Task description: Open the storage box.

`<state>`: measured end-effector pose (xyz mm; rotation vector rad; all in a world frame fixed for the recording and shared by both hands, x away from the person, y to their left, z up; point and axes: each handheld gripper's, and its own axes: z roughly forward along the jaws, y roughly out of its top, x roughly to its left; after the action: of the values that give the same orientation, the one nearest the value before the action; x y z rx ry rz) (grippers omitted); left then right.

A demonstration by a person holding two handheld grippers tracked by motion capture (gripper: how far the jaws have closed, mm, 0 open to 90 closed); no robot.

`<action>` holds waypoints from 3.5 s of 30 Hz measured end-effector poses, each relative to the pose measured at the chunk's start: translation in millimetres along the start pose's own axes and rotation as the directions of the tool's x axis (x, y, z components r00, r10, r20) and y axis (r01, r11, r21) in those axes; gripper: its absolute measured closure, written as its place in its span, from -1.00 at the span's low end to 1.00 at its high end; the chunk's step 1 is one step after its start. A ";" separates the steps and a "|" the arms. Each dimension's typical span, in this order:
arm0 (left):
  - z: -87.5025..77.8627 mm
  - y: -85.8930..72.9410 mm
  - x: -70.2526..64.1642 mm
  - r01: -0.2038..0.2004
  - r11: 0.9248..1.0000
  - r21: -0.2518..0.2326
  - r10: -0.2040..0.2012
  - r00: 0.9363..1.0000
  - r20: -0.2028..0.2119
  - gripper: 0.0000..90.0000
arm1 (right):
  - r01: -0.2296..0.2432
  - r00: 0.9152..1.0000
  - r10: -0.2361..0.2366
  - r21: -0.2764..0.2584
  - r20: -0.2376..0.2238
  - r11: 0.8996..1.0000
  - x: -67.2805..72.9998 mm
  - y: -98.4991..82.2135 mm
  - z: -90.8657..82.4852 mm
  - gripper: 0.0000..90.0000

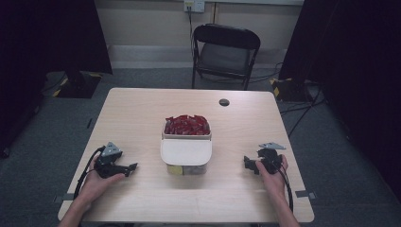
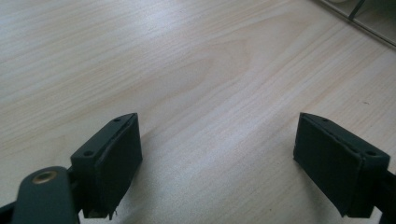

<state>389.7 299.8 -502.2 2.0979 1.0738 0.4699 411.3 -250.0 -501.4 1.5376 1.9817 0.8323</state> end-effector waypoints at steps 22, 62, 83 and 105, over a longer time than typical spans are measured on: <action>0.2 0.2 0.0 0.001 1.000 0.002 -0.001 1.000 -0.001 -0.67 | 0.027 0.999 -0.026 0.016 -0.042 1.000 6.3 3.6 -6.1 -0.68; 0.2 0.2 -0.1 0.001 1.000 0.002 -0.001 1.000 -0.001 -0.67 | 0.104 0.955 -0.142 -0.155 -0.260 0.982 74.2 27.1 -58.1 -0.68; 0.2 0.2 0.0 0.000 1.000 0.002 0.000 1.000 -0.001 -0.67 | 0.211 0.900 -0.263 -0.182 -0.347 0.961 123.7 28.2 -63.2 -0.67; 0.3 0.1 0.0 0.001 1.000 0.002 -0.001 1.000 -0.001 -0.67 | 0.209 0.871 -0.270 -0.188 -0.411 0.960 139.8 34.6 -54.1 -0.69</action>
<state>389.9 299.6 -502.3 2.0988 1.0765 0.4695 362.6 -117.2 -441.0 1.0585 2.3071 1.2580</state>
